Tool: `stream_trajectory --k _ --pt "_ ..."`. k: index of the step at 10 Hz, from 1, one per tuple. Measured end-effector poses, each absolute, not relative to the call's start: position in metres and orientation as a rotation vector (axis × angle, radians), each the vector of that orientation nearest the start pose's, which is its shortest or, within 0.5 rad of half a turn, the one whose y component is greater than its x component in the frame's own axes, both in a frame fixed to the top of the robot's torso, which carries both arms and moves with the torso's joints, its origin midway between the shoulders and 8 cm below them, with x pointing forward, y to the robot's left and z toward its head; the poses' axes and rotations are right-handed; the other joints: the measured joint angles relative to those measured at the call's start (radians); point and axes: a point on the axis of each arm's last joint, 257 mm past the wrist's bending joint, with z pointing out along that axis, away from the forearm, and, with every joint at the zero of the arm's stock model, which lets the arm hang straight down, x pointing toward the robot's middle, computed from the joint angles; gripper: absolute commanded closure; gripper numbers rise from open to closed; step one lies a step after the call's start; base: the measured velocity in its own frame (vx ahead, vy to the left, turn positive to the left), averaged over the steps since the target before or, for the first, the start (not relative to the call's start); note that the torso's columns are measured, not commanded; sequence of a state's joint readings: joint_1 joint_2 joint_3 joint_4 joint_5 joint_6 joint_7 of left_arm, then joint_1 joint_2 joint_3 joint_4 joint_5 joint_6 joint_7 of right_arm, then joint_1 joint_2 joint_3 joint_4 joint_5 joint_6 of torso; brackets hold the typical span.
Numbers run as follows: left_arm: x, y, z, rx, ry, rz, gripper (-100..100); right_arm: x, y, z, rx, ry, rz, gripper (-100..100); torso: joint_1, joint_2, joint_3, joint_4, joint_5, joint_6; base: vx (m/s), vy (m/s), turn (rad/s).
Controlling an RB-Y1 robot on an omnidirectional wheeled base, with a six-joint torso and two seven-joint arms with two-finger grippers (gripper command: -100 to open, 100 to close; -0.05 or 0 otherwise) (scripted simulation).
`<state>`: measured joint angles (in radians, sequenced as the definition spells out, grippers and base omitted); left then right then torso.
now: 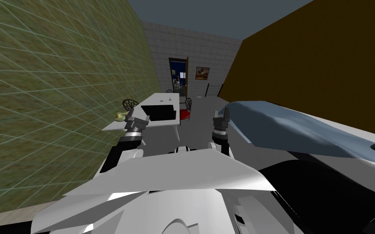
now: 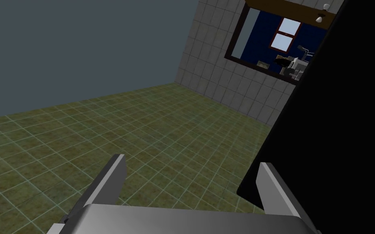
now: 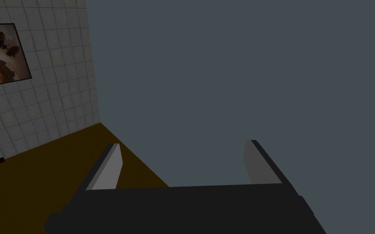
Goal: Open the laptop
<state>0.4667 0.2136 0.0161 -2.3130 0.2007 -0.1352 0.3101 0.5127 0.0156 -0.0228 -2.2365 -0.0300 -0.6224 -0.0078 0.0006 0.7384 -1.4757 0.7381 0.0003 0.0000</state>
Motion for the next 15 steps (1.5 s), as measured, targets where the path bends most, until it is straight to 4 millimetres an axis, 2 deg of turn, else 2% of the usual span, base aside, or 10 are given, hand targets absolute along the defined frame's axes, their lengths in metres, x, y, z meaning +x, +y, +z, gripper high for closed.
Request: stream_trajectory --k 5,15 --pt "0.408 0.296 -0.061 -1.214 0.835 -1.612 -100 0.327 -0.292 0.024 0.631 0.528 1.313 0 -0.003 -0.001 -0.001 0.0 -0.001 0.0 0.16 -0.177 0.044" --pt "0.419 0.314 -0.119 -1.483 0.96 -1.576 -100 0.327 -0.292 0.024 0.631 0.528 1.313 0 0.0 0.001 0.001 0.0 0.0 0.0 0.112 -0.139 0.034"
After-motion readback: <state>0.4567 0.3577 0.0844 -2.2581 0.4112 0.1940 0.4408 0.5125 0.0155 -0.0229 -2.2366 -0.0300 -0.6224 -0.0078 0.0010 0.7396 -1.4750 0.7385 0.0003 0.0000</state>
